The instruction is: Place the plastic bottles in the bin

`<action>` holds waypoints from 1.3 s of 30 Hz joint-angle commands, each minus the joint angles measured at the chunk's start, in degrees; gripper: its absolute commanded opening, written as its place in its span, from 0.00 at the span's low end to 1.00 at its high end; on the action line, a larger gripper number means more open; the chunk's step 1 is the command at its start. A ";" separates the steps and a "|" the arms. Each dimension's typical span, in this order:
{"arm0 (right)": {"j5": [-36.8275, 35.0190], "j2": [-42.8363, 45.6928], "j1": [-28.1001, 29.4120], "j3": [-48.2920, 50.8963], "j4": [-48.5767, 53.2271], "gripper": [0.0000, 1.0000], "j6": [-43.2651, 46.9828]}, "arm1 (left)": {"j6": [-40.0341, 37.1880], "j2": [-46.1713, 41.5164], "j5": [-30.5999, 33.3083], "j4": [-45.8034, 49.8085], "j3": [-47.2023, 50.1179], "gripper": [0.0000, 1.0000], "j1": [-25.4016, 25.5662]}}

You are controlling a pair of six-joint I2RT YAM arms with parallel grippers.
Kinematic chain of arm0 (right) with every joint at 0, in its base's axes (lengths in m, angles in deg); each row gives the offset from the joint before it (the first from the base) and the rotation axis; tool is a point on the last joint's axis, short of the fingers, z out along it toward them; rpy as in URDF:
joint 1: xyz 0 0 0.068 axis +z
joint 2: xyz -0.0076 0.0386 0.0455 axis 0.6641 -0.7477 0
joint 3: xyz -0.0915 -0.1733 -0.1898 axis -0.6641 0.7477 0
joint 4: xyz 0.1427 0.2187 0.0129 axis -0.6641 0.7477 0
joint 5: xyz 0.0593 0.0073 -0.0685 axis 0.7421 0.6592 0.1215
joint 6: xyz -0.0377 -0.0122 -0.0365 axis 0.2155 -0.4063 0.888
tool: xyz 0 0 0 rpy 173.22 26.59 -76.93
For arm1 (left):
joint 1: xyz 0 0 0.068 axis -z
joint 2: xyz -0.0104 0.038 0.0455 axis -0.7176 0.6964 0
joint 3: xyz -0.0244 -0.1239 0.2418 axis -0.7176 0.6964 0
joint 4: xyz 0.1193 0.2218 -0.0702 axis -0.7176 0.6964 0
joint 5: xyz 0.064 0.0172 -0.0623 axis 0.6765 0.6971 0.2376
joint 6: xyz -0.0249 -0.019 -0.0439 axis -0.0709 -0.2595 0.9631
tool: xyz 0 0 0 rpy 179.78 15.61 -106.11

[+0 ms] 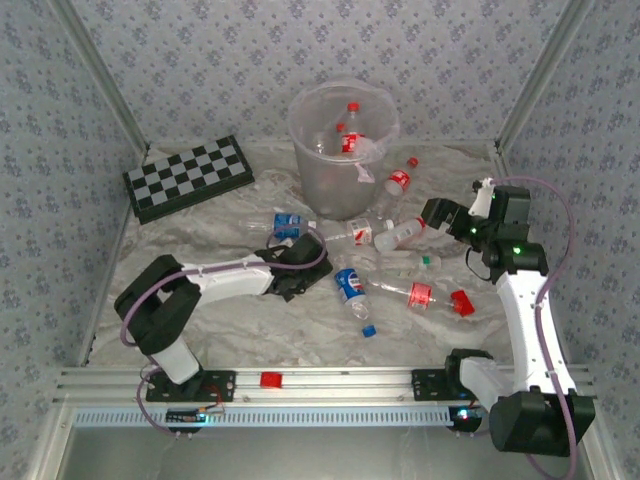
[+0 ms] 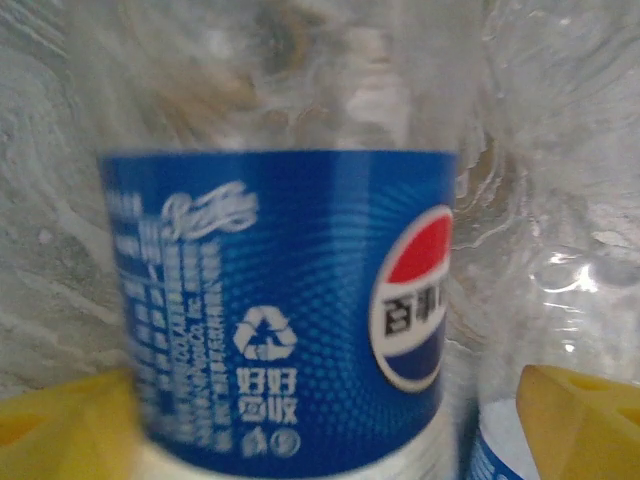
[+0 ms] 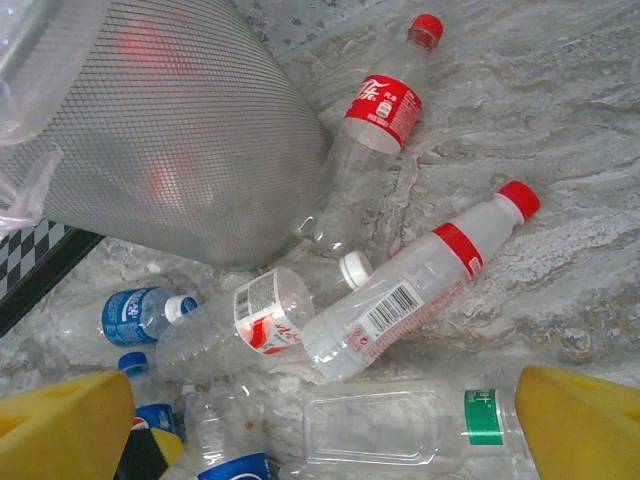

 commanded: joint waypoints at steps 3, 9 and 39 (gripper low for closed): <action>1.94 -0.07 -0.08 1.11 -0.81 1.00 -0.98 | 4.58 2.51 -1.27 -2.77 -0.92 0.83 0.38; 3.33 0.11 0.00 0.48 -0.94 1.00 -1.35 | 3.83 1.33 0.19 0.52 -1.64 0.62 0.55; 24.46 -6.36 24.51 0.81 -22.83 0.87 -5.85 | -60.56 -23.97 -27.29 -2.06 -2.45 0.00 -4.02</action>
